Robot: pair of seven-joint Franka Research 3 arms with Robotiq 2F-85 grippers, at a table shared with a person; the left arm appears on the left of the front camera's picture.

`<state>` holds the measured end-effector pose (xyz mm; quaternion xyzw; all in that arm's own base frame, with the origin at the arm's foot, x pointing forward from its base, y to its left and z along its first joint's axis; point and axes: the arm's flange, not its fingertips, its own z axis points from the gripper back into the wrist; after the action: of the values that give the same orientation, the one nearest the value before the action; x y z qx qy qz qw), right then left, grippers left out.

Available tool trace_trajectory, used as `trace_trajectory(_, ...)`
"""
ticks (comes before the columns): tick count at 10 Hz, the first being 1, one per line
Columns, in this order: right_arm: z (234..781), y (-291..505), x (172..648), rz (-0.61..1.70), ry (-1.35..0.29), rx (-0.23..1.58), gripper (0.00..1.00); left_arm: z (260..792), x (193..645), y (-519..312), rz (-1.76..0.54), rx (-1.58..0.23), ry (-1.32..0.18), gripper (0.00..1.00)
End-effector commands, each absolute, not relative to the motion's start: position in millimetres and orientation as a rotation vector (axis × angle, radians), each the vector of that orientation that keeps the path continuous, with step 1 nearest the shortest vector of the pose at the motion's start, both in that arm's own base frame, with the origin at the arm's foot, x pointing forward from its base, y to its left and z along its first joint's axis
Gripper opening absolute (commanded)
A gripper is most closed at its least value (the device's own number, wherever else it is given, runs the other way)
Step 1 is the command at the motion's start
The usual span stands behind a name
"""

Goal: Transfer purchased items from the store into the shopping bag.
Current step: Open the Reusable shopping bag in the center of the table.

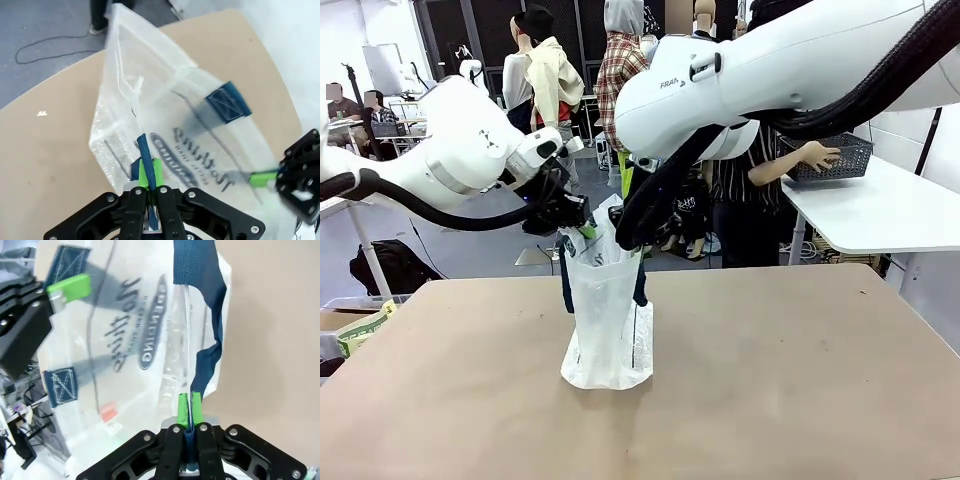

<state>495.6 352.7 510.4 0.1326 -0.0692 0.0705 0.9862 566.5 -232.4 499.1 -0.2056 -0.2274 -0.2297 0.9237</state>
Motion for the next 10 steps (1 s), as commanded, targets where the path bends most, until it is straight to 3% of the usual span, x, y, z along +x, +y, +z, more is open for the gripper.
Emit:
trace_trajectory(1, 512, 340, 494, 0.113, -0.135, 0.247, 0.00, 500, 547, -195, -0.378, -0.385, -0.506, 0.00)
trace_trajectory(5, 487, 345, 520, 0.049, -0.071, 0.184, 0.00, 497, 508, -139, -0.257, -0.340, -0.557, 0.00)
trace_trajectory(10, 475, 329, 517, -0.018, -0.042, 0.183, 0.00, 487, 480, -89, -0.122, -0.319, -0.525, 0.00)
